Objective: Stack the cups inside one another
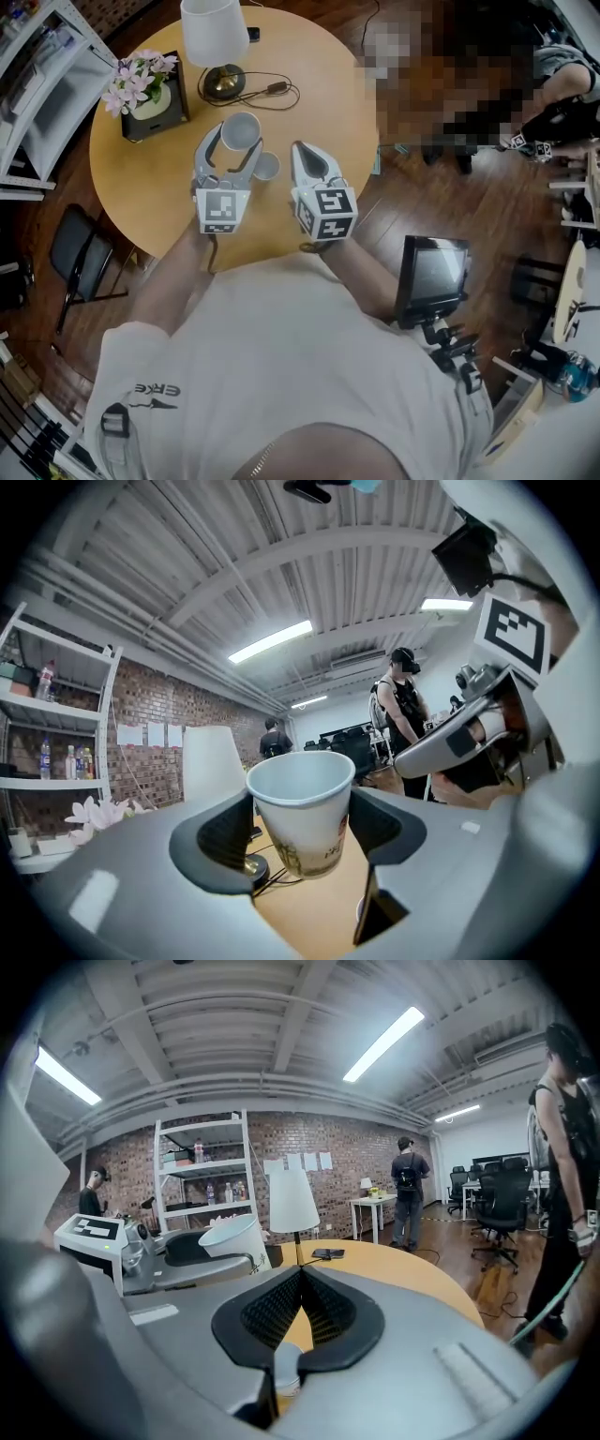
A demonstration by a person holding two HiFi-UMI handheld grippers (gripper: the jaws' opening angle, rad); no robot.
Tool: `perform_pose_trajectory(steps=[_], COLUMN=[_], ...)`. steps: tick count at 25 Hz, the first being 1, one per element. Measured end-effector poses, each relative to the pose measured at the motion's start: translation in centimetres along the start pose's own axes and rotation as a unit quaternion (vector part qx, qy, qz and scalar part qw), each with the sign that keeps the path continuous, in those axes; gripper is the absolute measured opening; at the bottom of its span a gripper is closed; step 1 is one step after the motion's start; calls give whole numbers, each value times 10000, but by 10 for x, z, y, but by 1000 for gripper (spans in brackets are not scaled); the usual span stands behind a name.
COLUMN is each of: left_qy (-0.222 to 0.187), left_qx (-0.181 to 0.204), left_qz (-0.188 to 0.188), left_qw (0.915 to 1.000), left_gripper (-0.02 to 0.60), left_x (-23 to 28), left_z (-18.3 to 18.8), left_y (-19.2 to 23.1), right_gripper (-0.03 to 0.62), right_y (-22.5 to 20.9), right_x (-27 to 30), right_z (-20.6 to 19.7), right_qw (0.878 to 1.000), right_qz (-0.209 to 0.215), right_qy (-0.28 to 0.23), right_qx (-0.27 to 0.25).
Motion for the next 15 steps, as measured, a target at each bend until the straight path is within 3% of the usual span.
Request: perform_pose_trajectory(steps=[7, 15], left_qy=[-272, -283], left_qx=[113, 134], left_qz=[-335, -633], left_qw=[9990, 9975], left_gripper=[319, 319], left_x=[0, 9], left_z=[25, 25], left_y=[-23, -42], right_gripper=[14, 14], right_y=[-8, -21], right_x=[-29, -37], right_z=[1, -8], right_qw=[9996, 9988], right_qz=[-234, -436], right_qy=[-148, -108], right_qx=[55, 176])
Point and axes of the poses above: the fingertips, and each gripper's own axes: x forward along the fingers, y to its left, z out of its top, the point moved 10 cm from there along -x, backward along the fingers, and after that the axes turned 8 degrees about y, right-handed, at the moved point
